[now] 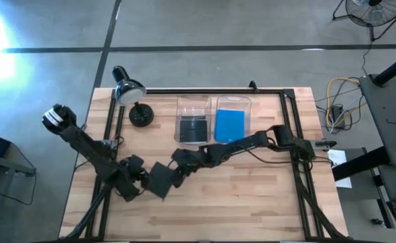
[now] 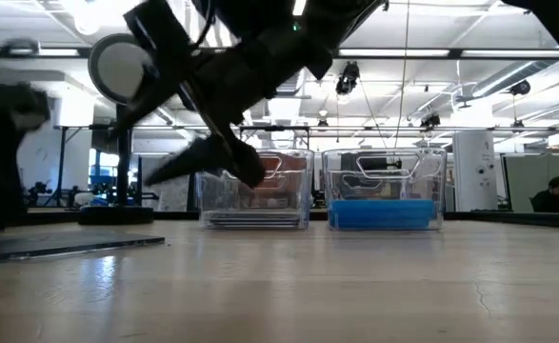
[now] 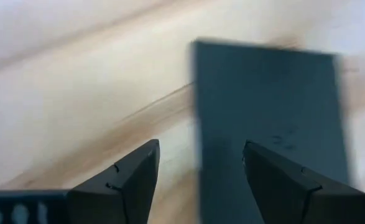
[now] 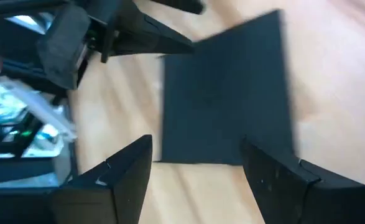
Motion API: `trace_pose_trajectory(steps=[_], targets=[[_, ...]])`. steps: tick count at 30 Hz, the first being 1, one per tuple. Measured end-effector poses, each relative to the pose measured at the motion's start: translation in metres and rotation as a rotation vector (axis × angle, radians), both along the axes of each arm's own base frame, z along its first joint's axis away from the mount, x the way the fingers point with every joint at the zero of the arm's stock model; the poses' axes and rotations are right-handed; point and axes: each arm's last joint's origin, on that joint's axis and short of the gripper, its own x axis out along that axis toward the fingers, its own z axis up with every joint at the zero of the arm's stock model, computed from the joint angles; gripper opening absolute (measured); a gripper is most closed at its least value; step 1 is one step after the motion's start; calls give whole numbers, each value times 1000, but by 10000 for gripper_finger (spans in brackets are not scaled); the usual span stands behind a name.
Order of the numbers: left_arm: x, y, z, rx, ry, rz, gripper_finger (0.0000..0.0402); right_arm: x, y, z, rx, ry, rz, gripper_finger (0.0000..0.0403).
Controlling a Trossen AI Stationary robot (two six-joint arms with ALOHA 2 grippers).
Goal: Pick & place jewel cases by type
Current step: Put the black CD case into the left transparent bin
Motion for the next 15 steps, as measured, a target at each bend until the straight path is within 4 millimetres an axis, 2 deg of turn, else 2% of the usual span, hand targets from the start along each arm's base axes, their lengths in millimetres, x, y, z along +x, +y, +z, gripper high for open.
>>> trace_pose_trajectory(steps=[5, 10, 15], targets=[[0, 9, -20, -98, -44, 90, 213, -7, -3, -9, 27, 116, -51, 235], [4, 7, -18, -112, -89, 67, 213, -10, 9, -15, 170, 184, -105, 235], [9, 3, -16, -140, -128, 29, 213, -11, 20, -34, 257, 252, -183, 235]])
